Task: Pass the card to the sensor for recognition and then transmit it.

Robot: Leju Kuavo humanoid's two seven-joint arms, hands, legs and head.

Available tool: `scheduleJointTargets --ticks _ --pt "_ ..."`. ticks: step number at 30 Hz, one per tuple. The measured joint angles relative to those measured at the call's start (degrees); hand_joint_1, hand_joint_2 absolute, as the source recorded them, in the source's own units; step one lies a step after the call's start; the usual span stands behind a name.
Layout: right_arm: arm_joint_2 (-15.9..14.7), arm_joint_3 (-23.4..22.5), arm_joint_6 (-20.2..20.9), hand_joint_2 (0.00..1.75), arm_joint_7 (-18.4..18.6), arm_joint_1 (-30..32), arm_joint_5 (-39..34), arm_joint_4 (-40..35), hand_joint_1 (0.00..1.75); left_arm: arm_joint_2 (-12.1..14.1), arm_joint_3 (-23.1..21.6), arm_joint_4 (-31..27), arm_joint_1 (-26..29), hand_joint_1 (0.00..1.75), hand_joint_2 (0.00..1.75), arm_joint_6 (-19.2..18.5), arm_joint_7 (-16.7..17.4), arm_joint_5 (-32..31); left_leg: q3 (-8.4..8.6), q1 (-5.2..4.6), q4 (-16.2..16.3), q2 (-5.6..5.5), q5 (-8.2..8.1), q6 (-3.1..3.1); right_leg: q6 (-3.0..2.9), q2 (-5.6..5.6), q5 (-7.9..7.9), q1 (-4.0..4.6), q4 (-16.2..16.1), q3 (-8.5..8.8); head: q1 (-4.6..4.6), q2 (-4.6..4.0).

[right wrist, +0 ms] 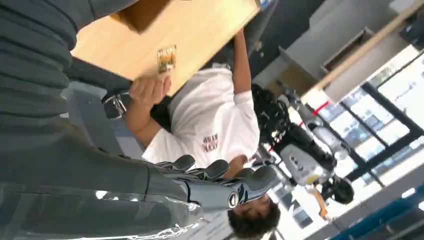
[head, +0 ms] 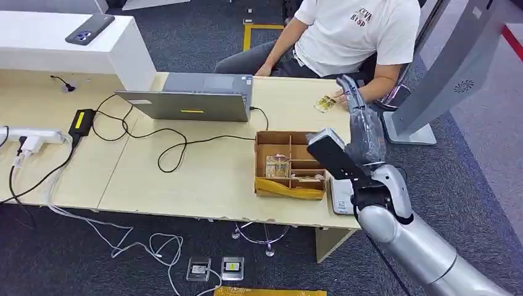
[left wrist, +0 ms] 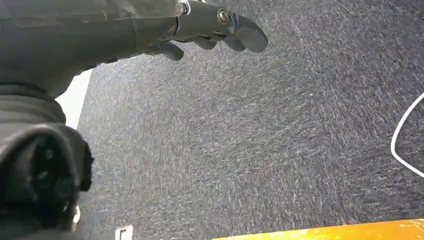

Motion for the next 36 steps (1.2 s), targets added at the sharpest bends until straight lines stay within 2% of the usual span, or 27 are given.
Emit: scheduleJointTargets --ticks 3,5,28,29,31,32,34,36 --pt "-0.09 0.5 4.03 1.75 0.48 2.16 -0.18 -1.69 0.0 -0.04 0.07 0.0 -0.02 0.0 0.0 0.02 0.13 -0.11 0.01 0.0 0.0 0.0 -0.01 -0.01 0.0 0.01 0.0 0.0 0.0 -0.01 0.0 0.0" --pt "-0.09 0.52 5.21 1.75 0.61 3.47 -0.55 -2.26 0.0 -0.11 0.07 0.0 -0.01 0.0 0.0 0.02 0.15 -0.24 0.0 0.0 0.0 0.0 -0.01 -0.01 0.0 0.0 0.0 0.01 0.0 -0.01 0.0 0.0" --pt "-0.59 0.59 5.62 1.75 0.66 6.19 -0.61 -5.38 0.0 -0.13 0.28 0.0 -0.02 0.0 0.0 0.0 0.24 -0.28 0.0 0.0 0.0 0.01 -0.01 -0.01 0.0 0.01 0.0 0.0 0.0 -0.01 0.0 0.0" --pt "-0.61 0.63 6.46 1.75 1.45 6.21 0.22 -5.38 0.0 -0.13 0.39 0.0 -0.02 0.0 0.0 0.0 0.31 -0.33 0.0 0.0 0.0 0.01 -0.01 -0.01 -0.01 0.01 -0.01 0.0 0.0 -0.01 0.02 0.0" --pt "-0.63 1.2 13.94 1.75 8.21 7.09 9.71 -4.85 0.0 -0.15 0.46 0.0 -0.04 0.0 0.0 0.0 0.64 -0.63 0.03 0.02 -0.01 0.01 -0.02 -0.01 -0.06 0.01 -0.05 0.03 -0.01 0.02 0.0 0.0" --pt "-0.63 1.84 16.34 1.75 11.03 8.24 15.19 -3.74 0.0 -0.17 0.48 0.0 -0.07 0.0 0.0 0.0 0.74 -0.7 0.01 0.03 -0.01 -0.06 -0.03 0.0 -0.06 -0.03 -0.05 0.04 -0.01 0.06 0.0 0.0" --pt "-0.24 2.91 16.38 1.75 12.72 10.6 20.73 -0.81 0.0 -0.35 0.52 0.0 -0.1 0.0 0.0 0.02 0.88 -0.85 -0.09 0.02 -0.01 -0.2 -0.02 0.0 -0.06 -0.22 -0.06 0.03 -0.01 0.03 -0.02 0.0" --pt "-0.11 3.67 16.29 1.75 12.85 11.3 21.53 0.72 0.0 -0.35 0.66 0.0 -0.05 0.0 0.0 0.0 1.07 -0.85 -0.08 0.02 -0.01 -0.14 -0.03 0.0 -0.06 -0.16 -0.05 0.03 0.0 0.0 0.04 0.0"
